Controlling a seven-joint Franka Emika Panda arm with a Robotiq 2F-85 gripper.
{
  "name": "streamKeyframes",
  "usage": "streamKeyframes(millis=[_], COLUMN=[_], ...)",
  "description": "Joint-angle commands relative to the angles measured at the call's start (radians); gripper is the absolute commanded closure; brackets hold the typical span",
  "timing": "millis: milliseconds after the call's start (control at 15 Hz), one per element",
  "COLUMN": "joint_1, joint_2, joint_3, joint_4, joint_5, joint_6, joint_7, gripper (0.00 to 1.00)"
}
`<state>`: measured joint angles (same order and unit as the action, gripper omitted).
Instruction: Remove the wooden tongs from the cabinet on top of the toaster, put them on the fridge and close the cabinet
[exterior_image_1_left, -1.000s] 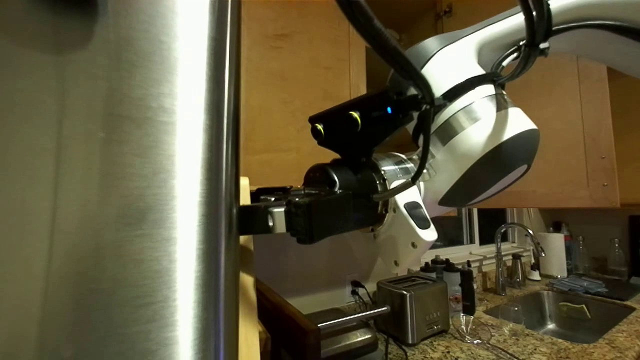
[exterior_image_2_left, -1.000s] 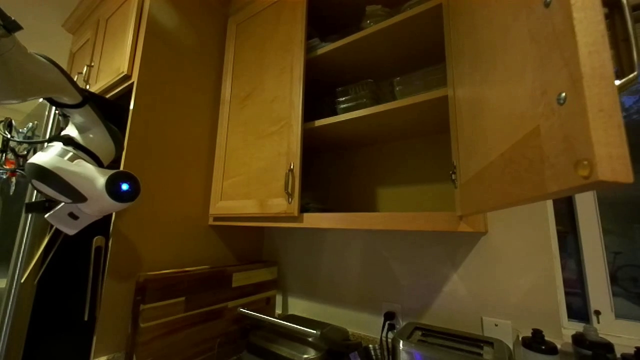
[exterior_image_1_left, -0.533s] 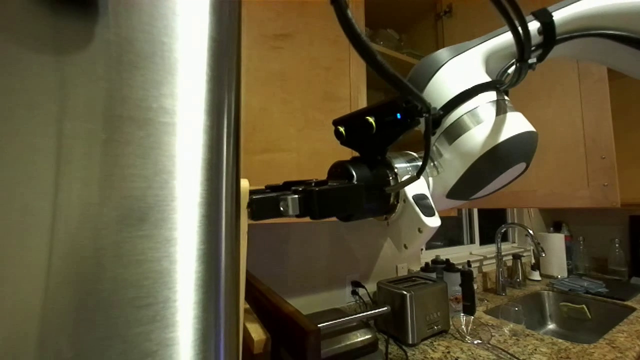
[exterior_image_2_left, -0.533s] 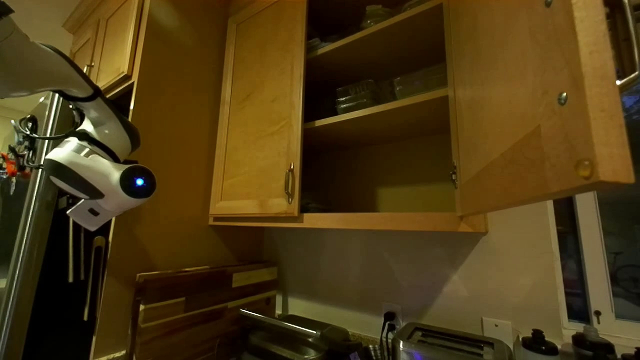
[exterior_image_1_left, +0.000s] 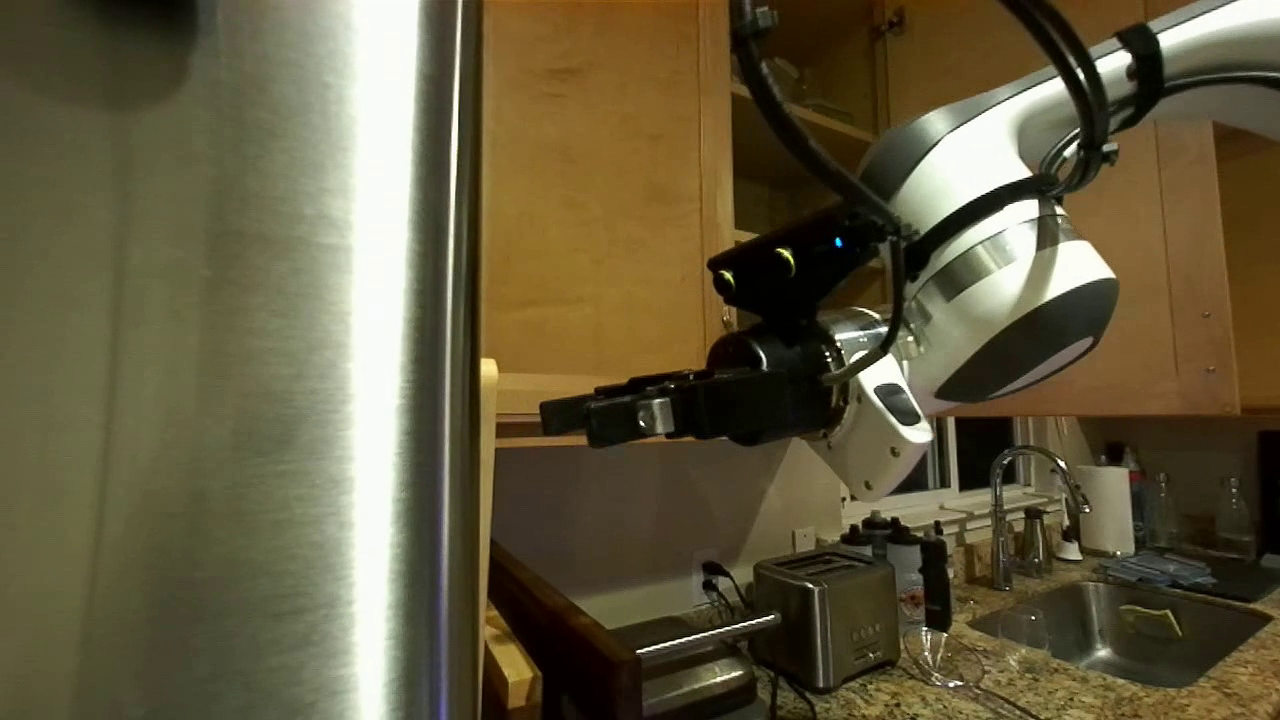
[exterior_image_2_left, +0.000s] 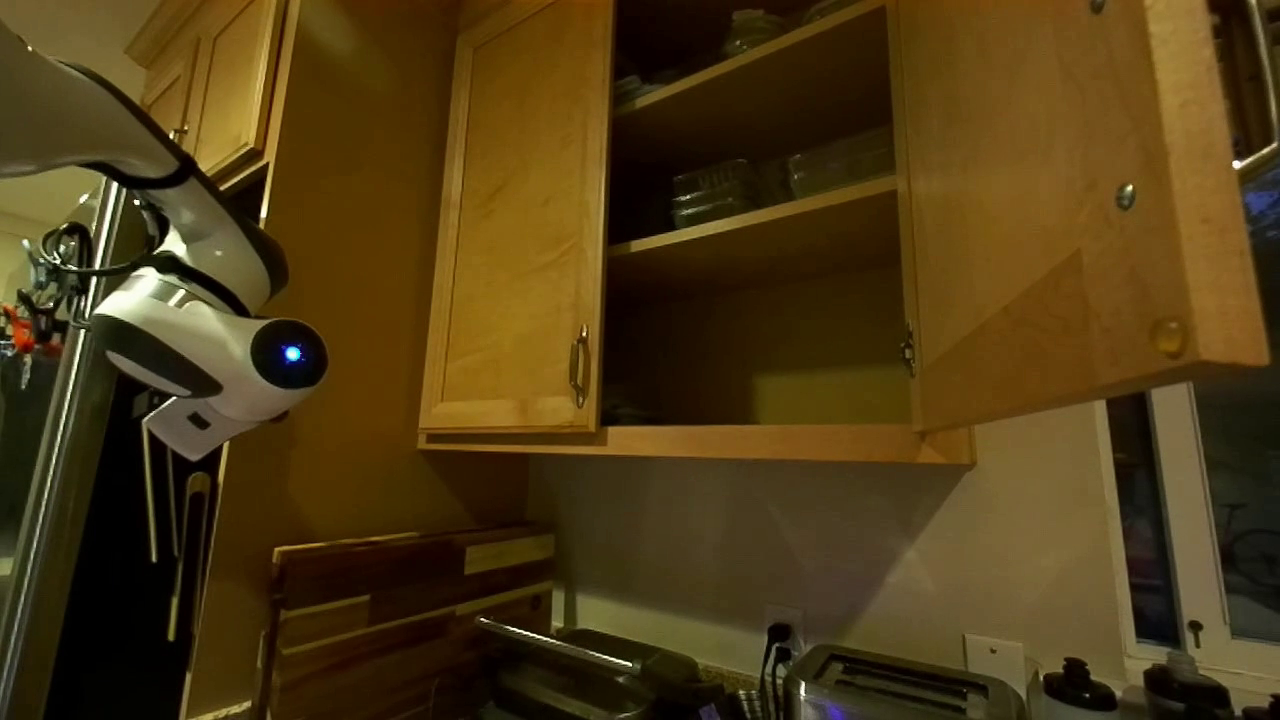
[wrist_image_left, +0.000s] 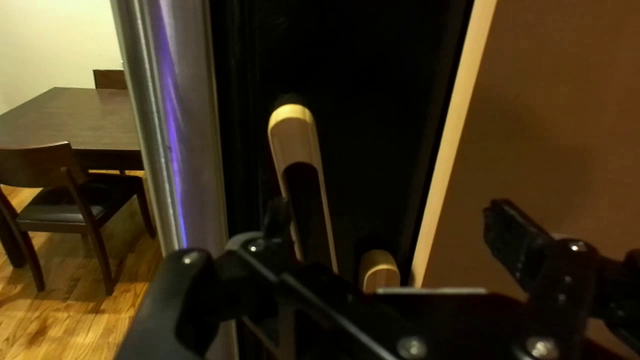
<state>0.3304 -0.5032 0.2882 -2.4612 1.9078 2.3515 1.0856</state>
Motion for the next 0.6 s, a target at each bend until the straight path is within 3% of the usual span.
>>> streamKeyframes(millis=[0,333,533], joint_1=[0.005,-0.013,-0.055], joint_2=[-0.11,-0.22,-0.284], joint_3=[-0.038,-0.048,-0.014], joint_4=[-0.097,-0.192,-0.226], joint_5=[-0.061,-0.165,-0.426], joint_6=[-0.078,-0.132,-0.142], joint_7=[0.139,0.3,0.431], gripper=[0.0,0.0,0.0])
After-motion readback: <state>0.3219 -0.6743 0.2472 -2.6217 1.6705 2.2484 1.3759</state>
